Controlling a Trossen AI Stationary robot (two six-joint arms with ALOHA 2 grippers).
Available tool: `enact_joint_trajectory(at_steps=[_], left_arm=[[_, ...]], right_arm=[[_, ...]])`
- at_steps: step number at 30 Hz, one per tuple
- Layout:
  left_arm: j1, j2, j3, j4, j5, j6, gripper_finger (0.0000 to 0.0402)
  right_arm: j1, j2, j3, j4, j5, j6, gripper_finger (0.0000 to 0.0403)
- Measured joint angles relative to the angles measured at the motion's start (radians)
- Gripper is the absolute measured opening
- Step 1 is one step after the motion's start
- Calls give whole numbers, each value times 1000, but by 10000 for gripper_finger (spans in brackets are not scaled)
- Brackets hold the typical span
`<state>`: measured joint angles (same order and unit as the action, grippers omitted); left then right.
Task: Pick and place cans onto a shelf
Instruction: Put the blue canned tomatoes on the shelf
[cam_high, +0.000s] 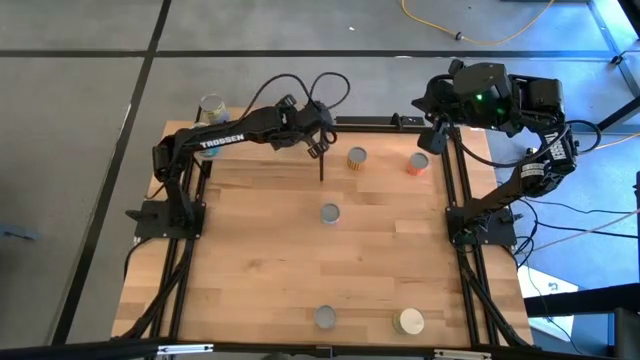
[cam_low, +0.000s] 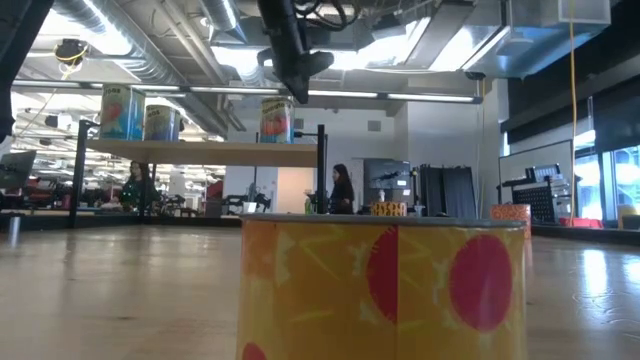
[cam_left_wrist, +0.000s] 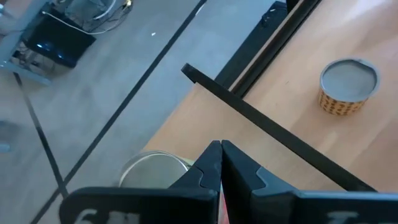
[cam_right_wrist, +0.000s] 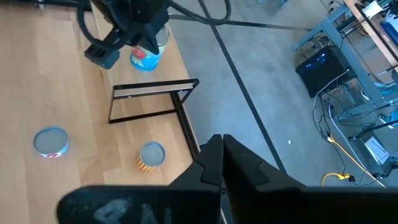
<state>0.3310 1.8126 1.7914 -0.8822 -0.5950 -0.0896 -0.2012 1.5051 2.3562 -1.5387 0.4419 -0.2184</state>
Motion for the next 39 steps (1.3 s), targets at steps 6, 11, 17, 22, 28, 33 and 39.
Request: enact_joint_trajectory(at_steps=[6, 11, 17, 22, 28, 33, 39], left_arm=[[16, 0, 0, -2, 26, 11, 0], [16, 0, 0, -44, 27, 15, 0], [16, 0, 0, -99, -22, 14, 0], [16, 0, 0, -108, -36, 14, 0], [16, 0, 0, -155, -79, -13, 0], [18, 0, 0, -211, -115, -41, 0], [24, -3, 0, -218, -102, -76, 0]], right_arm=[[0, 0, 0, 0, 0, 0, 11], [0, 0, 0, 0, 0, 4, 11], [0, 0, 0, 0, 0, 7, 11], [1, 0, 0, 0, 0, 8, 11], [1, 0, 0, 0, -1, 8, 11], [1, 0, 0, 0, -1, 8, 11], [1, 0, 0, 0, -1, 7, 11]])
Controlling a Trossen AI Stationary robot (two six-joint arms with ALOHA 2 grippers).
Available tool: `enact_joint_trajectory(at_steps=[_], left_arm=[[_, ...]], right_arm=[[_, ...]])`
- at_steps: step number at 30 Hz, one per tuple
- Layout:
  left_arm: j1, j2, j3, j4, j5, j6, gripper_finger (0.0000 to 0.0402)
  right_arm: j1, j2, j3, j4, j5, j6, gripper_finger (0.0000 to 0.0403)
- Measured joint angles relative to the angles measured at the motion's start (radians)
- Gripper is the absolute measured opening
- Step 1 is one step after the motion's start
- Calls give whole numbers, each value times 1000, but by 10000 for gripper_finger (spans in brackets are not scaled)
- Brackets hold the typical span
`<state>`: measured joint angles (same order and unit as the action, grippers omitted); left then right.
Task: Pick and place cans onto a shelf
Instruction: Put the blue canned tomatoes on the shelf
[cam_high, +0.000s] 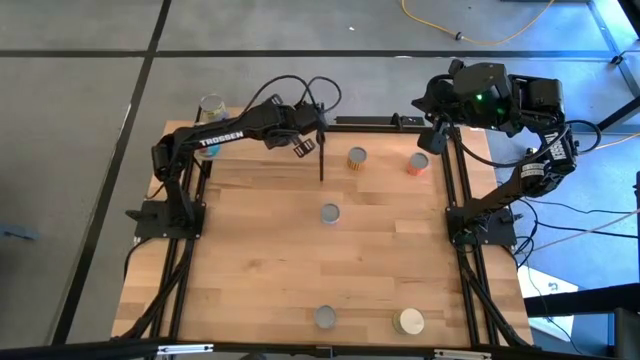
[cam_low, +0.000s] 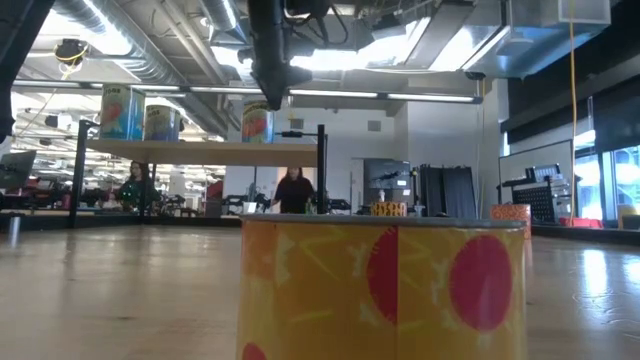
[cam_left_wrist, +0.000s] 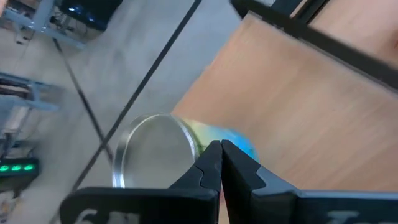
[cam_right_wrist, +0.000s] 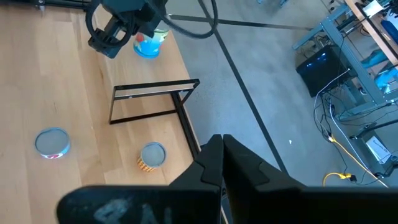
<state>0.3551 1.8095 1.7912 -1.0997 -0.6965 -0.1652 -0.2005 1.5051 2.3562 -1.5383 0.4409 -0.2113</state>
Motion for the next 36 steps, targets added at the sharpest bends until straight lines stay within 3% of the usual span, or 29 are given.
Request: enact_joint_trajectory(at_steps=[9, 16, 21, 36], left_arm=[[-36, 6, 1, 136, 159, 192, 0], [-6, 42, 0, 140, 121, 201, 0], [8, 52, 0, 138, 28, 197, 0], [28, 50, 0, 78, 21, 169, 0]], right_arm=[[-1, 0, 0, 0, 0, -3, 11], [0, 0, 0, 0, 0, -5, 11], [0, 0, 0, 0, 0, -6, 11], [0, 0, 0, 0, 0, -4, 11]])
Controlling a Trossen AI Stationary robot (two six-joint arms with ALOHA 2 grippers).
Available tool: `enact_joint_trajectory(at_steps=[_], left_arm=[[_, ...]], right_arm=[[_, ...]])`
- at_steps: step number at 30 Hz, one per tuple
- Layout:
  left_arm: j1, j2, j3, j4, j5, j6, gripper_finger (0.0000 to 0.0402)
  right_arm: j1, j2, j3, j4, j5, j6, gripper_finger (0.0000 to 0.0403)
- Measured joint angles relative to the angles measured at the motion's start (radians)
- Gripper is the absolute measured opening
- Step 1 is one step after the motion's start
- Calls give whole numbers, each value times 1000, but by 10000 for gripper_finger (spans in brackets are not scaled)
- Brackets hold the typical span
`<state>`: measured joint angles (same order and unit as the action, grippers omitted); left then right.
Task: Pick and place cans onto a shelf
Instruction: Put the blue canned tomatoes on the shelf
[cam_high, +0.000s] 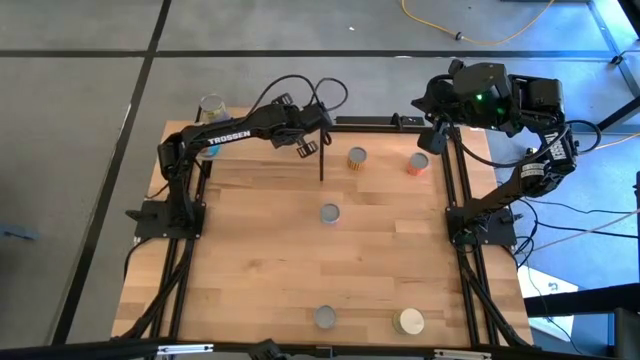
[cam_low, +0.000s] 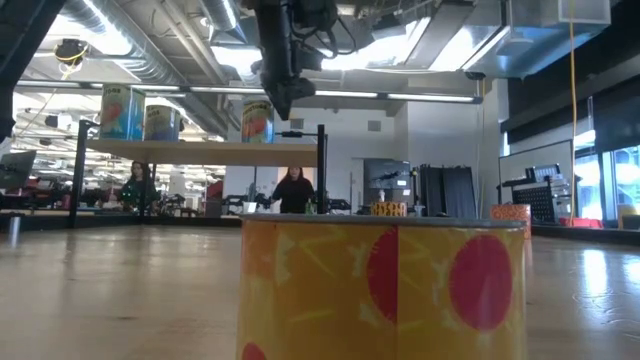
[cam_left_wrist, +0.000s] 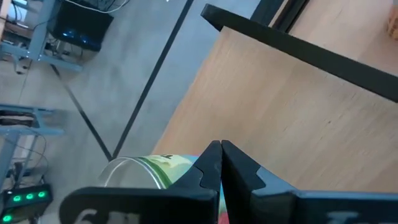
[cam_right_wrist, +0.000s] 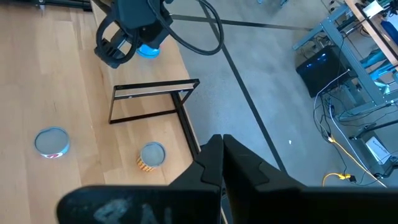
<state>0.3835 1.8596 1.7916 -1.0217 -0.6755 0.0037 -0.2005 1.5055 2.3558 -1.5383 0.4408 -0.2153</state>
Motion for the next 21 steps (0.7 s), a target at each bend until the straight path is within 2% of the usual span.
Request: enact_joint_trajectory(at_steps=[6, 21], left_arm=[[21, -2, 0, -80, -43, -21, 0], [66, -3, 0, -189, -60, -57, 0]], right_arm=[[0, 0, 0, 0, 0, 0, 11], [0, 0, 0, 0, 0, 1, 11]])
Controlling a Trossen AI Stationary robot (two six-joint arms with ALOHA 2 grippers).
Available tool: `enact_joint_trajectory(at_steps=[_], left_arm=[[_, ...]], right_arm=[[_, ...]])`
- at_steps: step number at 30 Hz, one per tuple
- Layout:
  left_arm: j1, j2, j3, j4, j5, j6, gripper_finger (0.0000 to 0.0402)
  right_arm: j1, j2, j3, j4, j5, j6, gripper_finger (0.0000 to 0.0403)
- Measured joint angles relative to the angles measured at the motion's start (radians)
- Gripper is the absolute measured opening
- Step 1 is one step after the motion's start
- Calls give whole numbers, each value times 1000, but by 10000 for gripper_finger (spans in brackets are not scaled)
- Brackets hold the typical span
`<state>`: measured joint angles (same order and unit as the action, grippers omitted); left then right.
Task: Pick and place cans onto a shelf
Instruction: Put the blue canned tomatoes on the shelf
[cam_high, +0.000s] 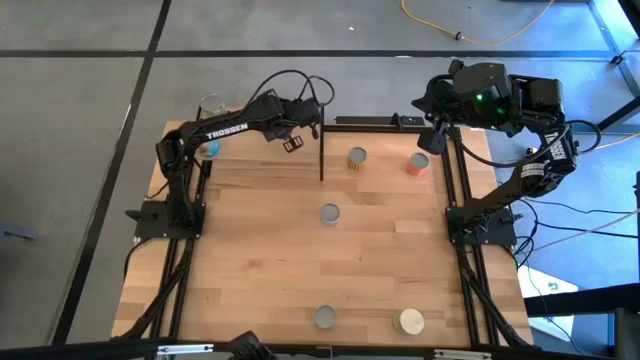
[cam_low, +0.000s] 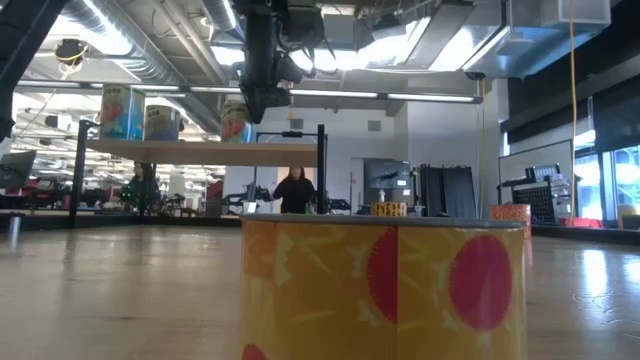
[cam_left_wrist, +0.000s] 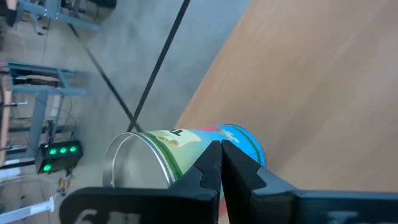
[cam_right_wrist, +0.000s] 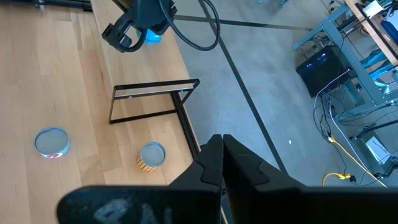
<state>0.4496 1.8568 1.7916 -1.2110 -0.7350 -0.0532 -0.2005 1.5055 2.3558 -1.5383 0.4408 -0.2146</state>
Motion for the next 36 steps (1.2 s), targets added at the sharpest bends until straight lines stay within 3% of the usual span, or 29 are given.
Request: enact_joint_trajectory(at_steps=[18, 29, 36], left_arm=[[64, -4, 0, -56, -37, 3, 0], [13, -53, 0, -24, 80, 62, 0], [24, -53, 0, -62, 64, 63, 0]], right_arm=[[0, 0, 0, 0, 0, 0, 11], [0, 0, 0, 1, 0, 0, 11], [0, 0, 0, 1, 0, 0, 11]])
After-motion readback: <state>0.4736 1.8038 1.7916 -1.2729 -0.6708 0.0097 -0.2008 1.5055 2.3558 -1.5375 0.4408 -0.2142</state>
